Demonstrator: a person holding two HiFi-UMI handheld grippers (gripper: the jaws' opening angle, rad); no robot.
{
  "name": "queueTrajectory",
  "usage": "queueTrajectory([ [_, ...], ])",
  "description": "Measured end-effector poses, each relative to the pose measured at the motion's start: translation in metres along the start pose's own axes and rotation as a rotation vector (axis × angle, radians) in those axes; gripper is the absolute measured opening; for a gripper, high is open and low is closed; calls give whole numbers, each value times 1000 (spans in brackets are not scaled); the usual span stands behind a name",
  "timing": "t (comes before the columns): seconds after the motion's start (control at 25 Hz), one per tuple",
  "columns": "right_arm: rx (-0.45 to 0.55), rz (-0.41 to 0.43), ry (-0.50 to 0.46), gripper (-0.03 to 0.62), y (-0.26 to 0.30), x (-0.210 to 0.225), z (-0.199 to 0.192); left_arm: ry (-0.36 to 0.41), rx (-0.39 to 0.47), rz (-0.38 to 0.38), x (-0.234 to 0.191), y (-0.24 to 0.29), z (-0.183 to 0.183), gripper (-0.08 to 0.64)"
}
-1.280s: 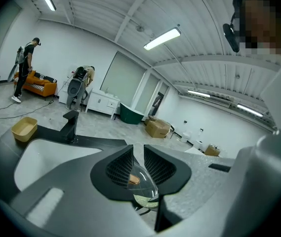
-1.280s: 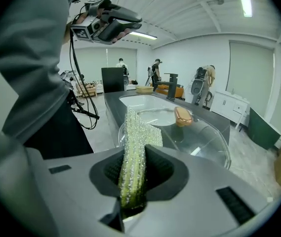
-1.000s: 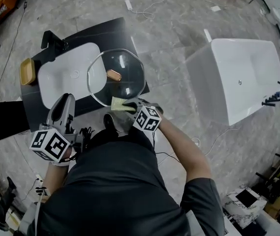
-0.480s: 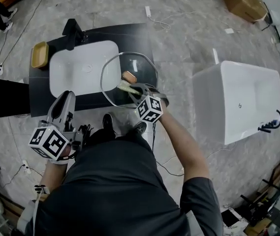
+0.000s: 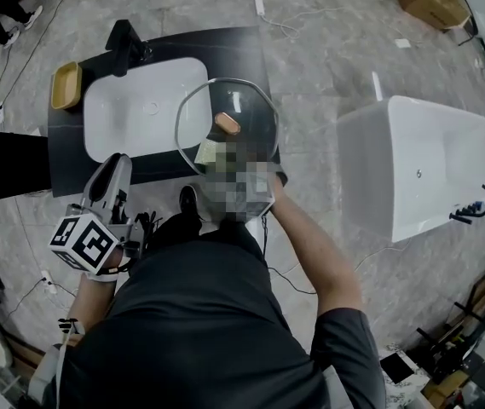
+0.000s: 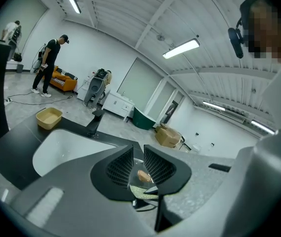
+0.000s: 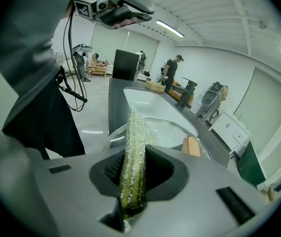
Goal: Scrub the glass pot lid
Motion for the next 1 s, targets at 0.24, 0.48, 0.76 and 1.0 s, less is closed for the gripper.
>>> queueTrajectory([
  [0.24, 6, 24, 28, 55, -1, -26, 3, 31, -30, -51, 7, 14, 6, 69],
  [0.48, 4, 49, 49, 55, -1, -49, 7, 62, -59, -96, 18, 30, 14, 69],
  [0.76, 34, 152, 60, 55, -10, -59, 10, 51, -59, -117, 25, 34, 15, 69],
  [1.0, 135, 139, 31, 55, -22, -22, 72, -10, -27, -96, -5, 20, 19, 69],
])
Point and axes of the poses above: the fingertips, and each gripper's own axes: y forward along the fingers, x to its right, z out of its top, the point moved 10 cm from there along -y, backward along the fingers, and after that the axes turned 15 degrees about -x, right-handed, at the moved point
